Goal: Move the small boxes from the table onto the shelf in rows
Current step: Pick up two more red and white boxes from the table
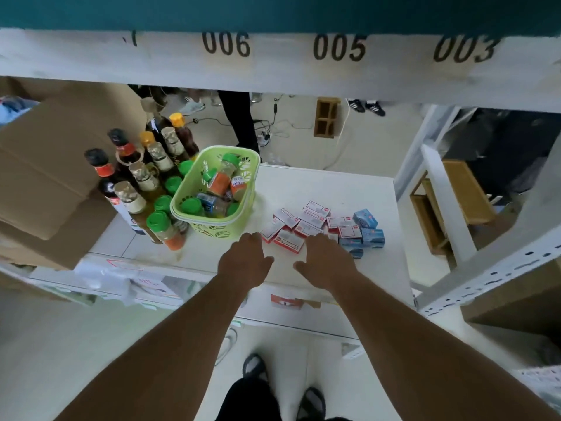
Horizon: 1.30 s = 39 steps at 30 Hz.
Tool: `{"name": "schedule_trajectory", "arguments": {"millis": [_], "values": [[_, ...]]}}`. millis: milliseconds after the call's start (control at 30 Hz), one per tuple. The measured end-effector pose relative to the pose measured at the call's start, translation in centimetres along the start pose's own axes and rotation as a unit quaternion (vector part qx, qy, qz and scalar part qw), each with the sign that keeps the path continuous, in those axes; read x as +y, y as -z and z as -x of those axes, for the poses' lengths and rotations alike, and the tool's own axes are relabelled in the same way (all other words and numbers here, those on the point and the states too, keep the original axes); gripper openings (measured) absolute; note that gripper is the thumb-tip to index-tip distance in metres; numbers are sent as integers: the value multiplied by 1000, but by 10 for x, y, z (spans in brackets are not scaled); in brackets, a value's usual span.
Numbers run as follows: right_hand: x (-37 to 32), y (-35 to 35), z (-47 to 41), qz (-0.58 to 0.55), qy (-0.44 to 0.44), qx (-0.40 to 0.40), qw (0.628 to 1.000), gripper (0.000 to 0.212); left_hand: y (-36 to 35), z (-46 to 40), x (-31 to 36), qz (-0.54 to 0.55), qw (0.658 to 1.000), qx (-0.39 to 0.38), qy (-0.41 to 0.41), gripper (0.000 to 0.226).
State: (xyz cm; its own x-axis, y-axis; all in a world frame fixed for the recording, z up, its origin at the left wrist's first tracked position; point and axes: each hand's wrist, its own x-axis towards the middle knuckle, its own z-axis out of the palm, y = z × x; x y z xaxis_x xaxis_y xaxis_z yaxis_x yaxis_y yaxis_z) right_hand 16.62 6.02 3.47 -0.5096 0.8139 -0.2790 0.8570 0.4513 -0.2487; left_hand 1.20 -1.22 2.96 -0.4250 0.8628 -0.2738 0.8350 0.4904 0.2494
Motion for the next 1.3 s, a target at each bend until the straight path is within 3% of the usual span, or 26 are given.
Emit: {"name": "schedule_trajectory", "arguments": {"millis": [533, 933, 1300], "values": [[-14, -17, -63, 91, 4, 10, 996, 36, -26, -78, -15, 37, 998, 36, -19, 44], [-6, -8, -54, 27, -17, -18, 999, 37, -23, -70, -19, 106, 993, 51, -8, 24], [17, 44, 35, 26, -36, 24, 999, 38, 26, -11, -12, 65, 989, 38, -131, 24]]}}
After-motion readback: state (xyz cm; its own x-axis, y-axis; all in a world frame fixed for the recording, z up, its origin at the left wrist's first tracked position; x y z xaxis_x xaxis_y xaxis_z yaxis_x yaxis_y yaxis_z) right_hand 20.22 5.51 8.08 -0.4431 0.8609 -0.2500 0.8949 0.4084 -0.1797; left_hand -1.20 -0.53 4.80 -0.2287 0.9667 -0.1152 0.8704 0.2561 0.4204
